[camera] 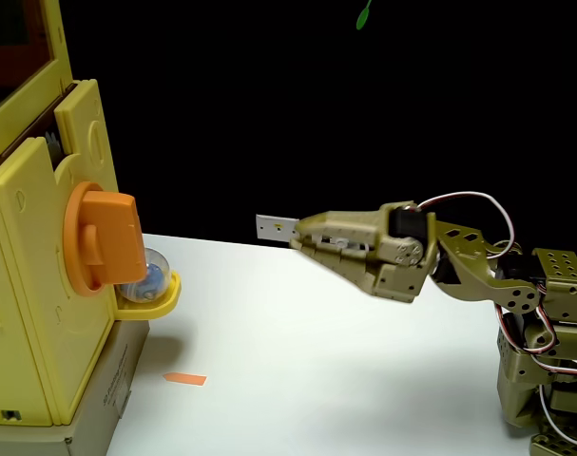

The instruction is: Turn the button of vending machine.

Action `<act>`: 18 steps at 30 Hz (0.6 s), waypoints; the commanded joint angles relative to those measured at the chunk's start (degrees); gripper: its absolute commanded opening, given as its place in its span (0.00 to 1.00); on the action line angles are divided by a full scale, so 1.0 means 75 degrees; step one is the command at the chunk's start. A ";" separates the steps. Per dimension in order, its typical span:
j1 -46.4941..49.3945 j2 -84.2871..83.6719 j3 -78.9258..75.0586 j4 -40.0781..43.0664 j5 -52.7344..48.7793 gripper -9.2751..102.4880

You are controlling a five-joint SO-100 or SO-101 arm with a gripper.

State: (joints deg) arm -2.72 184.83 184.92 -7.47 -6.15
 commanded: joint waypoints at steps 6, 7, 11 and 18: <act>0.0000 0.1465 0.1219 0.3410 0.0305 0.15; -0.0035 0.1641 0.1219 0.3832 0.0469 0.14; -0.0094 0.1793 0.1219 0.4828 0.0973 0.09; -0.0012 0.2426 0.1219 0.6035 0.0961 0.09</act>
State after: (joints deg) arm -3.08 194.85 184.92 35.95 0.88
